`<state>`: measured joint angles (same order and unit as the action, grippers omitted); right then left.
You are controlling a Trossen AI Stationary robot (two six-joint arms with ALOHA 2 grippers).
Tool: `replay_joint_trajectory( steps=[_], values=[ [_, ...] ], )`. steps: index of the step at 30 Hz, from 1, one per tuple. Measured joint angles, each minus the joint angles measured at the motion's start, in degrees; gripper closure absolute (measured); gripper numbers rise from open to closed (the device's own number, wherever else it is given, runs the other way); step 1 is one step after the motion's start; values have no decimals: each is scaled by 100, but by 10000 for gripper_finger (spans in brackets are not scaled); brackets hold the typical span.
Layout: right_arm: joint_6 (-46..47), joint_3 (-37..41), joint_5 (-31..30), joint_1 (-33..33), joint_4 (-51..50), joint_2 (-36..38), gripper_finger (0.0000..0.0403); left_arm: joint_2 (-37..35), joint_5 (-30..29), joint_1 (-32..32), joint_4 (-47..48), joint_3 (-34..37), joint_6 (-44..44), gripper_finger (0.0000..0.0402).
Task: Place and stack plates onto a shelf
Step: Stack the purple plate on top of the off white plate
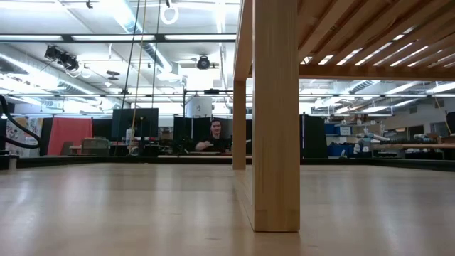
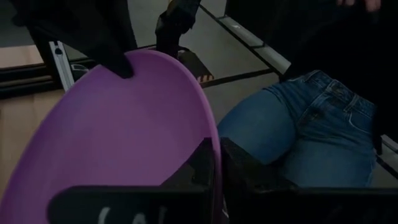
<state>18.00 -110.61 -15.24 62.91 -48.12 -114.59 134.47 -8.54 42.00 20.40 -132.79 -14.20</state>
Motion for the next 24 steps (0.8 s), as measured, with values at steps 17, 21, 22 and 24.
replay_joint_trajectory(
  steps=[17,21,22,24],
  values=[
    [5,-1176,1036,-76,-986,0,238,-33,-87,149,-471,-7,28,383],
    [41,-1926,1171,-27,-1830,17,238,-99,23,289,-485,-2,143,383],
    [42,-2128,1171,-20,-2053,16,238,-128,27,329,-450,4,159,383],
    [42,-2436,1152,-33,-2361,14,238,-179,47,382,-485,8,163,383]
  ],
)
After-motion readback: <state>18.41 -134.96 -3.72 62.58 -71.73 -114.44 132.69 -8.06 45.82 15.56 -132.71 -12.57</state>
